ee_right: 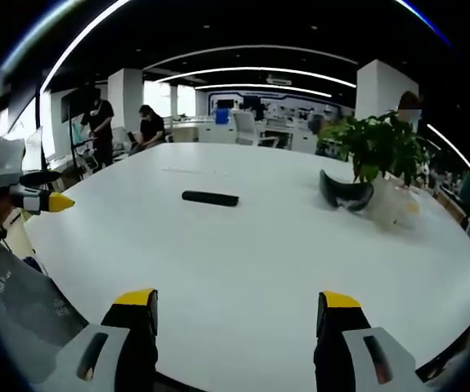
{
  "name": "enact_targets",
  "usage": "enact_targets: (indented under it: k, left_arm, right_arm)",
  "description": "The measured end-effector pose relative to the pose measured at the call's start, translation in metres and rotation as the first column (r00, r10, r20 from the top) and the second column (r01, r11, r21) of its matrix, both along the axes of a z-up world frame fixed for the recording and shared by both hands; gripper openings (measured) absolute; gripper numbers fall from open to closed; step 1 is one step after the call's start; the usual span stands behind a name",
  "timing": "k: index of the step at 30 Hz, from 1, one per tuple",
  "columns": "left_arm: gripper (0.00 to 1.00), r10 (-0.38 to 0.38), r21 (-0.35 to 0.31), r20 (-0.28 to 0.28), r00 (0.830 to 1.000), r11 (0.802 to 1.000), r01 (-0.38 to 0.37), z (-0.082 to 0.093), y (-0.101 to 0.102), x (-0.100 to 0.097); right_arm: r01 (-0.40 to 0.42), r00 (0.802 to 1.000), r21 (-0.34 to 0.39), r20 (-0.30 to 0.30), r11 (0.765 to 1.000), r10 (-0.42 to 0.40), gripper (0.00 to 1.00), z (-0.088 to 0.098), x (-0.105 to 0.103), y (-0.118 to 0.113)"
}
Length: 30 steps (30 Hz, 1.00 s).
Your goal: Press the specified remote control buttons in sequence, fully releasing each button before pressing the next.
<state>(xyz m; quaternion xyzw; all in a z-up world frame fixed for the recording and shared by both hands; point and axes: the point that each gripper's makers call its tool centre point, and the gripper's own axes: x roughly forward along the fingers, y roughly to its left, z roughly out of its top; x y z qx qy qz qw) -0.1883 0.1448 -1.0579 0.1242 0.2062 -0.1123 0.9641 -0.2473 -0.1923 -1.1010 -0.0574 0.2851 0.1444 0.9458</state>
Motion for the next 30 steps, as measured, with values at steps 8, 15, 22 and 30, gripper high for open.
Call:
enact_targets:
  k: [8, 15, 22, 30]
  left_arm:
    - [0.89, -0.098, 0.059, 0.005, 0.995, 0.994, 0.097, 0.005, -0.026, 0.038]
    - [0.88, -0.190, 0.092, 0.009, 0.982, 0.978, 0.188, 0.007, -0.054, 0.065]
    - [0.85, -0.264, 0.128, 0.004, 0.964, 0.957, 0.262, 0.012, -0.069, 0.096]
    - [0.79, -0.345, 0.160, -0.057, 0.937, 0.923, 0.350, 0.002, -0.085, 0.122]
  right_arm:
    - [0.002, 1.000, -0.003, -0.012, 1.000, -0.002, 0.78, -0.002, 0.000, -0.001]
    - [0.005, 1.000, -0.006, -0.024, 1.000, -0.005, 0.77, -0.005, -0.001, -0.003]
    - [0.005, 0.999, -0.006, -0.034, 1.000, -0.005, 0.76, -0.006, -0.001, -0.003]
    - [-0.007, 0.998, -0.010, -0.060, 1.000, 0.006, 0.70, -0.011, -0.003, -0.001]
